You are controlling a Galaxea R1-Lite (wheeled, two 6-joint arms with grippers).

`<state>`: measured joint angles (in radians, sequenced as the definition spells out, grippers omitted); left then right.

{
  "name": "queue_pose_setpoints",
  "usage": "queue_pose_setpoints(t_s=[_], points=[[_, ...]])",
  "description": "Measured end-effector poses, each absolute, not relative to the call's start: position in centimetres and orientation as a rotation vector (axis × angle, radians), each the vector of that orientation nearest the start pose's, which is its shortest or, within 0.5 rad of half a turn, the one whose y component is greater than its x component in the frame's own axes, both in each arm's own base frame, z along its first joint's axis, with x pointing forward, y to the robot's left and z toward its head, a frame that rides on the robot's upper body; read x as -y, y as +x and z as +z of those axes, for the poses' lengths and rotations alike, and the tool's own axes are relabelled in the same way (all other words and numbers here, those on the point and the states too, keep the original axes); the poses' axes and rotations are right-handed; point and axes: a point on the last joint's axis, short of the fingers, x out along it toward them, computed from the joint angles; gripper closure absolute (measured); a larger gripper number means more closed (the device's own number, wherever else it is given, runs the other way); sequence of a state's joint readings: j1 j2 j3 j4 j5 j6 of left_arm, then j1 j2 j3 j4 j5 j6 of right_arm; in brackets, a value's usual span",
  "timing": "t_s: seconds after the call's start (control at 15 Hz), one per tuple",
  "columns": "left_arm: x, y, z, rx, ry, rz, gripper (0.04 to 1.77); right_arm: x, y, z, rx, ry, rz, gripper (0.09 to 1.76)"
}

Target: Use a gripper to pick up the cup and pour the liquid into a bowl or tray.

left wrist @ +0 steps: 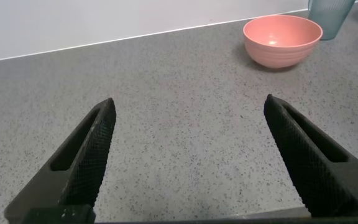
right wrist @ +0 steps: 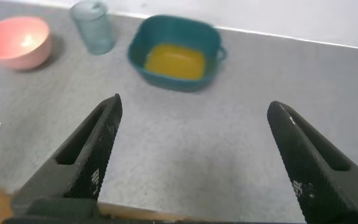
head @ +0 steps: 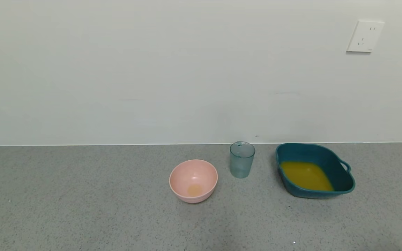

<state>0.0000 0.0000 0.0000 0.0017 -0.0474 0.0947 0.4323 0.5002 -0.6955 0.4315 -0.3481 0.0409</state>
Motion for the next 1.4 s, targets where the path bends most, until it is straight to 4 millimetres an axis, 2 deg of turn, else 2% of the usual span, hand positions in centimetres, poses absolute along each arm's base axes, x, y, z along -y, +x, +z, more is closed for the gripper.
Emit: queue_pose_setpoints(t_s=[0.33,0.67,0.87,1.07,1.2,1.4], points=[[0.1,-2.3,7.5,0.001,0.095,-0.047,0.09,1.0,-3.0,22.5,-0.139,-0.027,-0.178,0.15],[0.1,-2.3,7.5,0.001,0.095,-0.047,0.09,0.4,-6.0,20.4,-0.029,-0.026,-0.156,0.15],[0.1,-2.3,7.5,0.001,0.095,-0.047,0.09,0.3,-7.1,18.3,0.024,-0.041,-0.146,0.15],[0.1,-2.3,7.5,0.001,0.095,-0.047,0.09,0.2,-7.1,16.3,0.086,-0.038,-0.150,0.15],[0.1,-2.3,7.5,0.001,0.095,-0.048,0.09,0.3,-6.3,15.4,0.163,-0.033,-0.155,0.15],[0.1,-2.3,7.5,0.001,0.095,-0.047,0.09,0.3,-4.7,13.1,0.144,-0.034,-0.149,0.15]])
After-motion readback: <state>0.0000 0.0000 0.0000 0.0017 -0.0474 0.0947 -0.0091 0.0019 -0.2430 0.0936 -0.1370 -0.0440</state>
